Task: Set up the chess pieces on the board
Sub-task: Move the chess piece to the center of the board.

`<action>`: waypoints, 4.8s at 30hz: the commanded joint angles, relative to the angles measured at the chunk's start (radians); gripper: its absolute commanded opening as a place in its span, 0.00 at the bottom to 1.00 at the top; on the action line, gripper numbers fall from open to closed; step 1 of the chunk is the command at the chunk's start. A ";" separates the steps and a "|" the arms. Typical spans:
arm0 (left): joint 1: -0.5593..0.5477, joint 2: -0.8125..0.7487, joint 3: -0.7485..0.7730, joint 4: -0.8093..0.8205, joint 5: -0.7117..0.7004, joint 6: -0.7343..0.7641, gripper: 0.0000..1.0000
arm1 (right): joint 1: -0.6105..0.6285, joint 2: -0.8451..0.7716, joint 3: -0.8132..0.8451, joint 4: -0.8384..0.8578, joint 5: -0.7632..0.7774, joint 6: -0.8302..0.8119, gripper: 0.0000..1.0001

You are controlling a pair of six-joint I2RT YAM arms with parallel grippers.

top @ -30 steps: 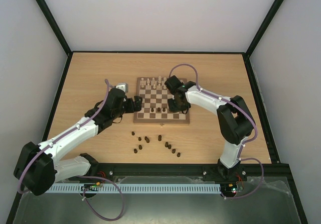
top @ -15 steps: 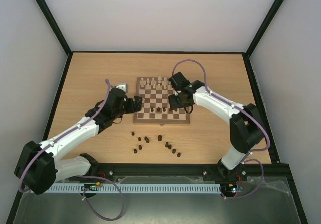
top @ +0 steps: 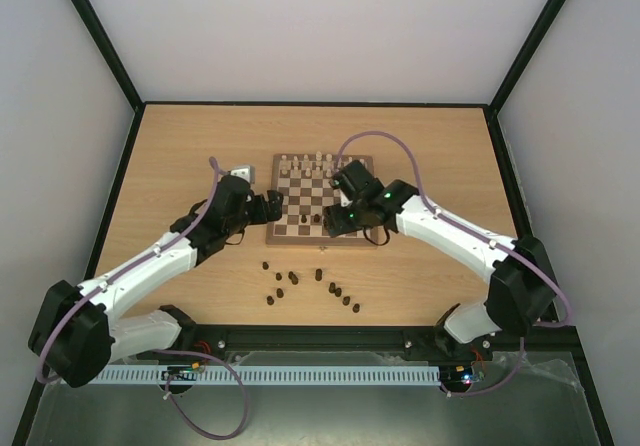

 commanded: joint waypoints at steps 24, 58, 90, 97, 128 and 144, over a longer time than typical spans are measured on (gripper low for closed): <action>0.034 -0.192 -0.038 -0.022 -0.060 -0.022 0.99 | 0.342 0.468 0.293 -0.134 0.025 0.028 0.33; 0.091 -0.355 -0.078 -0.041 -0.095 -0.045 1.00 | 0.394 0.558 0.283 -0.146 0.036 0.039 0.17; 0.091 -0.354 -0.079 -0.039 -0.086 -0.043 0.99 | 0.396 0.529 0.320 -0.182 0.082 0.061 0.19; 0.091 -0.357 -0.080 -0.039 -0.083 -0.042 1.00 | 0.395 0.531 0.320 -0.196 0.107 0.062 0.16; 0.092 -0.361 -0.079 -0.041 -0.086 -0.043 1.00 | 0.374 0.509 0.293 -0.204 0.094 0.020 0.24; 0.092 -0.362 -0.079 -0.040 -0.086 -0.042 1.00 | 0.373 0.498 0.263 -0.207 0.111 0.025 0.20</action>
